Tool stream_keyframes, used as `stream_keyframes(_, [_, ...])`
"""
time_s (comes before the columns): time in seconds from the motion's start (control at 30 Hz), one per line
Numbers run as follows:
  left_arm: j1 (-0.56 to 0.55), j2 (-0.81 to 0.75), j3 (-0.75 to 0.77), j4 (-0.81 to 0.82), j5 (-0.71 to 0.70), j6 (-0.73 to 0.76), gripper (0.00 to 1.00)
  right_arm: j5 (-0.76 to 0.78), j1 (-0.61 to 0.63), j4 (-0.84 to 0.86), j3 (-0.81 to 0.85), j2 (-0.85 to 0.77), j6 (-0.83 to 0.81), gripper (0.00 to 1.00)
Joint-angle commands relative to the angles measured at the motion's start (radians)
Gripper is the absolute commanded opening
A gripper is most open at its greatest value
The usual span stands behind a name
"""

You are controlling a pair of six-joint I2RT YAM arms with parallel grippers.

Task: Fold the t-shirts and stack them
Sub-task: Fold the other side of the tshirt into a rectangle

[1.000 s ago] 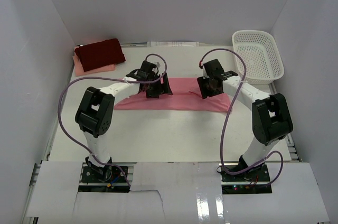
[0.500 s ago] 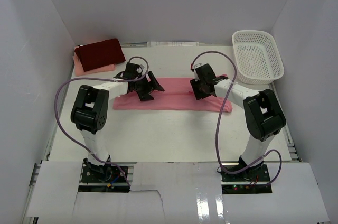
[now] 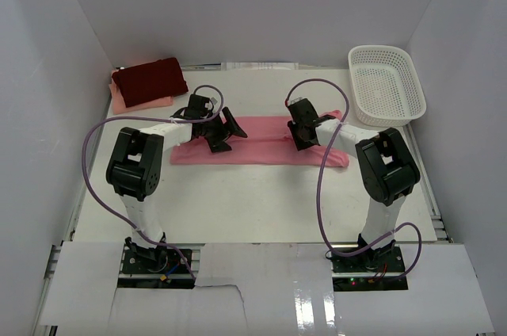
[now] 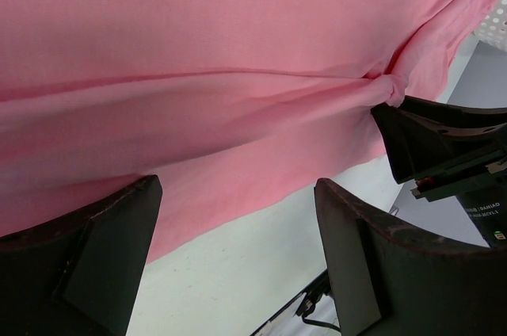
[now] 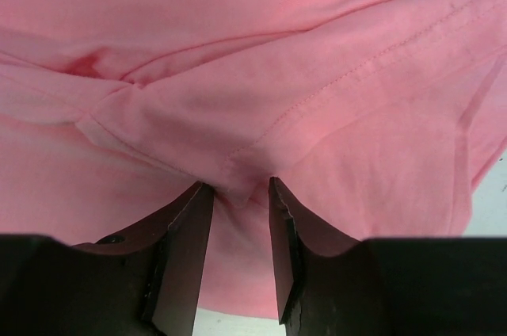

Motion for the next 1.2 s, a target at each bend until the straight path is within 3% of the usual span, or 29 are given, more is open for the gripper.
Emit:
stream_keyframes(0.0, [0.002, -0.038, 0.012, -0.01, 0.0, 0.02, 0.88, 0.055, 0.003, 0.012, 0.034, 0.004, 0.006, 0.4])
stream_keyframes(0.23, [0.001, -0.033, 0.006, -0.008, -0.002, 0.027, 0.89, 0.061, 0.003, 0.015, 0.041, 0.004, 0.005, 0.38])
stream_keyframes(0.37, [0.002, -0.038, 0.003, -0.011, -0.002, 0.034, 0.88, 0.059, 0.004, 0.016, 0.06, 0.021, 0.003, 0.25])
stream_keyframes(0.53, [0.002, -0.04, -0.005, -0.01, -0.002, 0.034, 0.89, 0.067, 0.004, 0.013, 0.077, 0.03, 0.0, 0.2])
stream_keyframes(0.67, [0.002, -0.038, -0.005, -0.01, 0.001, 0.035, 0.88, 0.066, 0.004, 0.012, 0.115, 0.041, 0.0, 0.08])
stream_keyframes(0.93, [0.001, -0.046, -0.009, -0.011, -0.002, 0.043, 0.89, 0.082, 0.01, -0.027, 0.343, 0.161, -0.042, 0.09])
stream_keyframes(1.03, [0.001, -0.047, -0.011, -0.014, -0.002, 0.047, 0.89, 0.081, 0.013, -0.039, 0.452, 0.223, -0.066, 0.25])
stream_keyframes(1.07, [0.002, -0.047, -0.014, -0.014, -0.003, 0.049, 0.89, 0.088, 0.013, -0.04, 0.5, 0.251, -0.07, 0.41])
stream_keyframes(1.17, [0.002, -0.046, -0.019, -0.014, 0.001, 0.049, 0.88, 0.154, 0.016, -0.019, 0.543, 0.283, -0.084, 0.52])
